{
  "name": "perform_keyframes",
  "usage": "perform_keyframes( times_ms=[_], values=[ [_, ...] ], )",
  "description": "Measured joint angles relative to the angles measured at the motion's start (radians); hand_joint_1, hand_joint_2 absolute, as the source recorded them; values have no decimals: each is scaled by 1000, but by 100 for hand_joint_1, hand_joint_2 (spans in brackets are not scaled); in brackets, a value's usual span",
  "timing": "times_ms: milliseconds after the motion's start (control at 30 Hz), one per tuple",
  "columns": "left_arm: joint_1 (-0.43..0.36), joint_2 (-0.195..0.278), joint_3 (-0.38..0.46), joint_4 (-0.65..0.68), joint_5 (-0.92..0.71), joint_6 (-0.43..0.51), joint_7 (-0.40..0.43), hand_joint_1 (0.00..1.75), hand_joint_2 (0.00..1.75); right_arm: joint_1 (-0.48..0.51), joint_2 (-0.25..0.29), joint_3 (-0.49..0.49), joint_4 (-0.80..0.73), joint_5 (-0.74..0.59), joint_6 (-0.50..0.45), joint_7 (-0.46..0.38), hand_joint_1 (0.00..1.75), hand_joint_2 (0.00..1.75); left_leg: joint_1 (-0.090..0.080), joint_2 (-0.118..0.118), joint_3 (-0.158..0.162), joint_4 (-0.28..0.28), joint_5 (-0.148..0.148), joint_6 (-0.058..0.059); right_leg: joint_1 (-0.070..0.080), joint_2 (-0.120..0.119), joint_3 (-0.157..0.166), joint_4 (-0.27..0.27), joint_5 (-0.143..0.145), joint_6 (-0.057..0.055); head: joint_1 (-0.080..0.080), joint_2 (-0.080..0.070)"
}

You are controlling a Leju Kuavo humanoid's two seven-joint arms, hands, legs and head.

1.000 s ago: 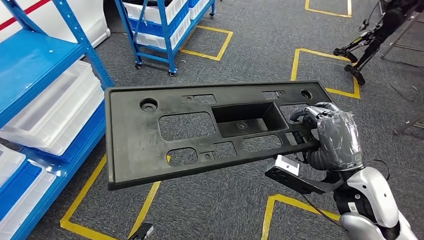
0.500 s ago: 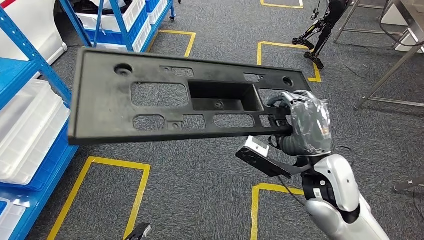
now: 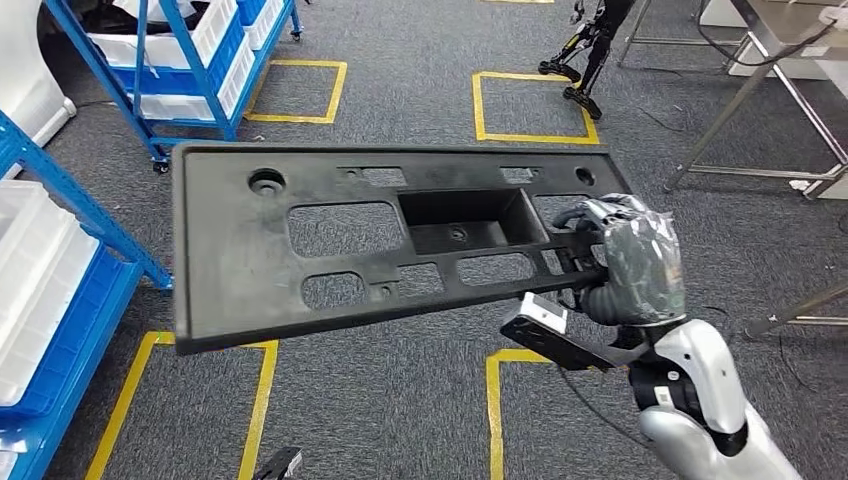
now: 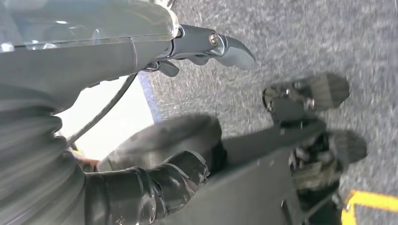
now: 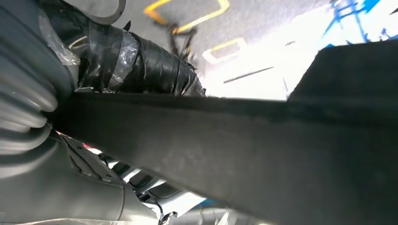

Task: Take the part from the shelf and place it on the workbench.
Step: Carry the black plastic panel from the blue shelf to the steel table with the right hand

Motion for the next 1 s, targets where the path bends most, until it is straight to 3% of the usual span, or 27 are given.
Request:
perform_keyframes(
  times_ms=[33,100,167,200,233,267,333,367,433,500,533,600,667,733,767,800,833,867,900,967,1000],
  values=[
    [0,-1,0,0,3,-3,0,0,175,9,-15,-15,-12,0,7,-8,175,175,0,3,3,0,-5,-5,-4,10,4,-9,5,-4,0,0],
    [0,-1,0,0,8,-7,0,0,175,14,-30,-35,-29,4,23,-13,175,175,2,-21,-8,38,-37,-12,-12,30,13,-28,15,-12,-1,0],
    [0,-1,0,0,11,-11,2,0,175,14,-35,-43,-38,8,35,-13,175,175,5,-58,-62,158,-100,-16,-17,51,13,-31,20,-15,-2,0],
    [0,-1,0,0,13,-13,3,0,175,15,-37,-44,-40,8,40,-13,175,175,6,-66,-95,224,-125,-17,-18,62,11,-28,20,-16,-2,0],
    [1,-1,0,0,13,-14,4,0,175,16,-38,-45,-42,8,44,-12,175,175,6,-70,-119,269,-134,-19,-18,74,8,-23,19,-16,-2,0],
    [2,-1,0,0,14,-15,5,0,175,17,-40,-46,-43,8,46,-12,175,175,7,-71,-126,274,-121,-20,-19,86,6,-18,18,-15,-2,0],
    [1,-1,0,0,14,-16,4,0,175,18,-45,-49,-49,8,48,-8,175,175,11,-82,-86,181,-52,-22,-21,109,1,-5,14,-9,-2,0],
    [1,-1,0,0,14,-16,2,0,175,18,-47,-51,-53,8,48,-6,175,175,14,-102,-58,118,-28,-22,-22,119,-3,4,10,-3,-2,0],
    [0,-1,0,0,13,-16,-3,0,175,20,-53,-55,-61,8,49,-2,175,175,14,-131,-20,39,-10,-17,-25,138,-14,18,3,10,-1,0],
    [-1,-1,-1,0,11,-16,-8,0,175,25,-62,-60,-69,8,49,1,175,175,9,-124,-15,25,-11,-2,-27,152,-23,24,11,24,-1,0],
    [-1,-1,-1,0,9,-16,-10,0,175,28,-67,-61,-72,8,49,2,175,175,8,-115,-13,21,-8,5,-27,150,-25,26,14,29,-1,0],
    [-1,-1,-1,0,6,-16,-15,0,175,32,-78,-65,-78,8,49,4,175,175,9,-96,-7,15,-5,17,-26,113,-42,60,-5,38,2,0],
    [0,0,-2,0,5,-15,-18,0,175,33,-83,-68,-82,8,50,5,175,175,6,-78,-3,14,-7,23,-28,70,-94,162,-60,46,5,0],
    [2,0,-2,0,6,-15,-18,0,175,38,-83,-70,-83,8,52,6,175,175,3,-57,-1,14,-13,24,-31,59,-158,274,-105,49,5,0],
    [3,0,-2,0,6,-15,-18,0,175,41,-83,-70,-83,8,52,6,175,175,2,-46,2,14,-17,24,-32,57,-170,290,-104,48,5,0],
    [3,0,-2,0,6,-15,-18,0,175,43,-84,-70,-83,8,52,6,175,175,1,-35,8,14,-22,22,-31,54,-161,266,-83,46,5,0],
    [3,0,-2,0,6,-15,-18,0,175,44,-86,-71,-83,8,53,7,175,175,0,-25,16,14,-28,20,-29,47,-132,207,-46,41,5,0],
    [3,0,-2,0,6,-15,-18,0,175,45,-88,-72,-84,8,53,7,175,175,0,-14,24,13,-34,18,-25,28,-96,137,-13,34,5,0],
    [2,0,-2,0,6,-15,-19,0,175,44,-90,-74,-85,8,53,7,175,175,-1,-5,33,11,-40,15,-16,6,-69,78,3,26,5,0],
    [2,-1,-2,0,6,-15,-19,0,175,43,-92,-75,-89,8,53,7,175,175,-2,14,48,1,-48,4,0,-24,-45,24,5,9,5,0],
    [2,-1,-2,0,7,-16,-19,0,175,43,-93,-76,-90,8,53,7,175,175,-3,23,56,-1,-48,-2,3,-20,-42,16,1,2,6,0]
  ],
)
